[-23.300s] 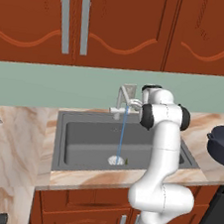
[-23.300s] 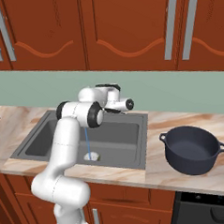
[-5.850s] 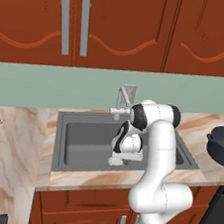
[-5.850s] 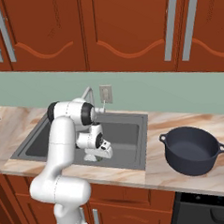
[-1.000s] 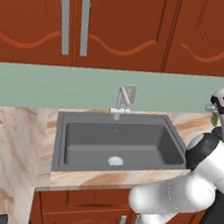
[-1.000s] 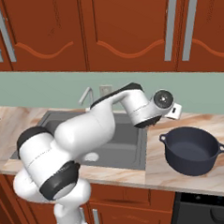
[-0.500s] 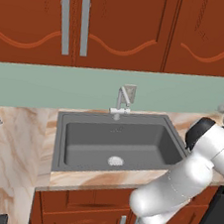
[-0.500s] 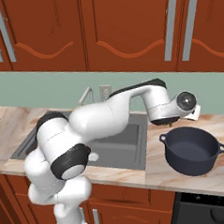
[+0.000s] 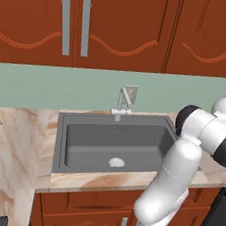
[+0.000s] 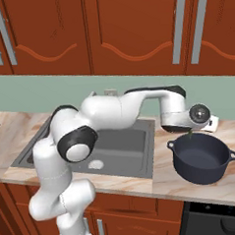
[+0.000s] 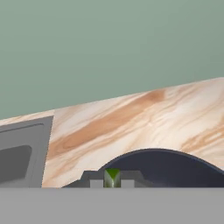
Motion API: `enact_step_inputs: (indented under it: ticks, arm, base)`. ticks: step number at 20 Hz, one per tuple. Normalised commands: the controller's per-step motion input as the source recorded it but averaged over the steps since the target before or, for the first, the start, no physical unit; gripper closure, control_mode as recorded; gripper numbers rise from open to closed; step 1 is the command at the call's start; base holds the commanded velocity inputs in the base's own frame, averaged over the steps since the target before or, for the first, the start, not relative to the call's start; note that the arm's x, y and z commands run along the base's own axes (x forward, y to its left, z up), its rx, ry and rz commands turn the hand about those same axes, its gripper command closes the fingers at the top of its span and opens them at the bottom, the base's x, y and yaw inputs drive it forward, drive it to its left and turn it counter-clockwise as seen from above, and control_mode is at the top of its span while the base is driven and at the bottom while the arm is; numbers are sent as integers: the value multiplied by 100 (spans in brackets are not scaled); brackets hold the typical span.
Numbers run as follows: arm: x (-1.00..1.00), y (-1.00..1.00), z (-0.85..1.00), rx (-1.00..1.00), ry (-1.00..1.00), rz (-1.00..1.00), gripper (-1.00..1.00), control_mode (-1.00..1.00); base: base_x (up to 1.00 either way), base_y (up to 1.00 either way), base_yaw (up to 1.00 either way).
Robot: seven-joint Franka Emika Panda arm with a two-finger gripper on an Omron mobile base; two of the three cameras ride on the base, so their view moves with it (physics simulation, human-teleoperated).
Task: Dump the lemon wedge from the pot into the sink. Then turn on the water and wash the lemon wedge. Then turn off the water and put the lemon wedge back in the pot.
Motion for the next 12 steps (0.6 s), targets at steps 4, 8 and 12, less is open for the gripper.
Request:
enact_step_inputs:
  ticks: [4, 8, 12]
  arm:
    - [0, -28, -25, 0, 2, 2, 100, -100]
    - [-2, -26, -13, 0, 0, 5, 100, -100]
    - [-18, -45, -1, 0, 0, 3, 100, -100]
  base:
    - [0, 0, 0]
    - [0, 0, 0]
    - [0, 0, 0]
